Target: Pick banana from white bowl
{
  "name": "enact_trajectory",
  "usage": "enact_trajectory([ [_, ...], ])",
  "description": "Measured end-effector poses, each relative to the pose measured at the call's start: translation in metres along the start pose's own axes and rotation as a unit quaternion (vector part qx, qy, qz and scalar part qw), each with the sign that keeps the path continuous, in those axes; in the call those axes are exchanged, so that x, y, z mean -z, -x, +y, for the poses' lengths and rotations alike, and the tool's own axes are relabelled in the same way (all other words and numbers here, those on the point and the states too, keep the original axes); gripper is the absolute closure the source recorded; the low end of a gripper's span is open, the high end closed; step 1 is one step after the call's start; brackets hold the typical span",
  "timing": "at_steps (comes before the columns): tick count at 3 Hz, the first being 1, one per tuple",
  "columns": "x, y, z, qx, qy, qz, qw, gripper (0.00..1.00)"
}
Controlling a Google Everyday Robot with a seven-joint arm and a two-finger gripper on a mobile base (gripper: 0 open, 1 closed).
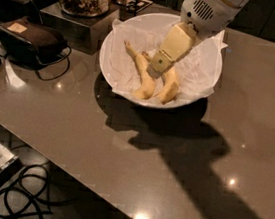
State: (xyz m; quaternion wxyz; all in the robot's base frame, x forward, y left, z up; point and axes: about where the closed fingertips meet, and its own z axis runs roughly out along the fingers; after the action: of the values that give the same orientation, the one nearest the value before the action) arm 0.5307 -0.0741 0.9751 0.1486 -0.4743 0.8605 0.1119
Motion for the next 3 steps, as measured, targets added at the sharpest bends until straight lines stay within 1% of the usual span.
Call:
enact_trajectory([
  [1, -0.004, -0.006, -0.016, -0.040, -0.006, 0.005, 0.9992, 0.11],
  [2, -0.009, -0.013, -0.033, -0.078, -0.012, 0.012, 0.9968, 0.08],
  [3, -0.017, -0.007, -0.045, -0.096, -0.026, 0.019, 0.9949, 0.00],
])
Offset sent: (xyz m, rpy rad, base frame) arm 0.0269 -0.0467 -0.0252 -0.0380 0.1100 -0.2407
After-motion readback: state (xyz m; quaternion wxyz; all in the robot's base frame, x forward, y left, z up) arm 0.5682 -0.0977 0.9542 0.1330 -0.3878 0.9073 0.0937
